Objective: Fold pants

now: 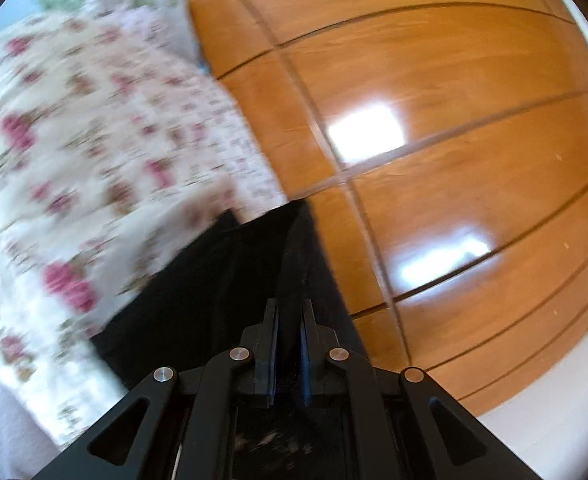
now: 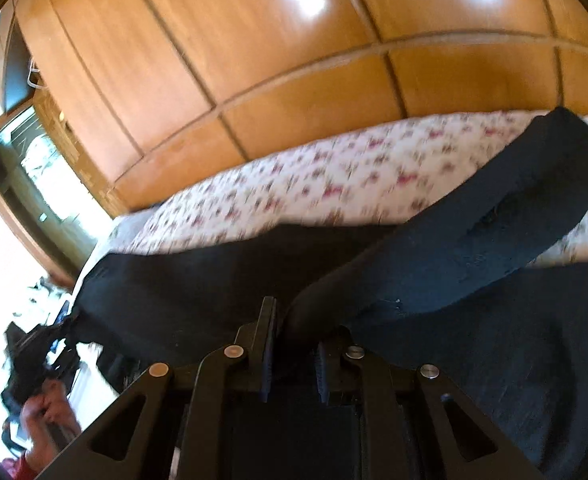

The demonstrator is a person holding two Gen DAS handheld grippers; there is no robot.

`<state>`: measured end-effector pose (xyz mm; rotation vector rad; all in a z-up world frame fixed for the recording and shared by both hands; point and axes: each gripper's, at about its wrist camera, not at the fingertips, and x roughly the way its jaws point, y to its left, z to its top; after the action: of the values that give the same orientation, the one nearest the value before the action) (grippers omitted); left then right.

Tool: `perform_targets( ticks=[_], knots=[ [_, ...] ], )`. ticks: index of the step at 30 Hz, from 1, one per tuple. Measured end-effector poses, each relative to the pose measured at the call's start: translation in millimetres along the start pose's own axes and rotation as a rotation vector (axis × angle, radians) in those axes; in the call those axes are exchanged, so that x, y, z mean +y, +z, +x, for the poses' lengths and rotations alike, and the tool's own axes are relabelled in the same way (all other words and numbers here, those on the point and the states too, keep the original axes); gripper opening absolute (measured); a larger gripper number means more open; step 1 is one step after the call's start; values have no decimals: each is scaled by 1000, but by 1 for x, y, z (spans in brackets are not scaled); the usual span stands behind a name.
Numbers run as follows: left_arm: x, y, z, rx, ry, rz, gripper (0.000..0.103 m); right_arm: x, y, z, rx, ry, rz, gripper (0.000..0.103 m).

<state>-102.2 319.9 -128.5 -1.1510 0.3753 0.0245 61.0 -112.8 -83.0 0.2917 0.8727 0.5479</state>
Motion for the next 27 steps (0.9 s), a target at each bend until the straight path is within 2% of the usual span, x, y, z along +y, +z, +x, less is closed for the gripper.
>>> perform_targets(
  ticks=[2,5,6,7,8,10,12,15,19,20,23,25,27],
  knots=[
    [8,-6,0,26,54,12,8,-3,-12,6,21,7,-5,17],
    [11,-14,3,49,94,38,10,-10,-28,18,71,-14,0,17],
    [12,-15,4,51,99,37,13,-14,-32,21,79,-13,16,17],
    [14,-16,4,50,105,29,22,-17,-34,22,77,-10,24,17],
    [14,-16,4,47,102,17,24,-17,-35,22,72,-6,28,17],
    [16,-15,5,53,90,-22,23,-16,-33,23,71,-7,23,17],
    [15,-12,5,67,73,-40,12,-14,-27,20,59,-3,13,15],
    [-5,1,-2,69,70,18,9,-7,-16,4,-4,19,6,14],
    [-30,19,-16,29,-11,95,8,17,0,-22,-88,57,-80,14],
    [-34,23,-21,15,-8,133,8,22,0,-27,-93,83,-111,14],
    [-23,20,-27,10,85,202,8,30,-12,-19,-26,107,-159,14],
    [-4,12,-22,40,139,192,8,31,-29,-3,41,71,-177,14],
    [18,2,-16,77,190,148,9,24,-41,13,102,64,-135,14]
  ],
)
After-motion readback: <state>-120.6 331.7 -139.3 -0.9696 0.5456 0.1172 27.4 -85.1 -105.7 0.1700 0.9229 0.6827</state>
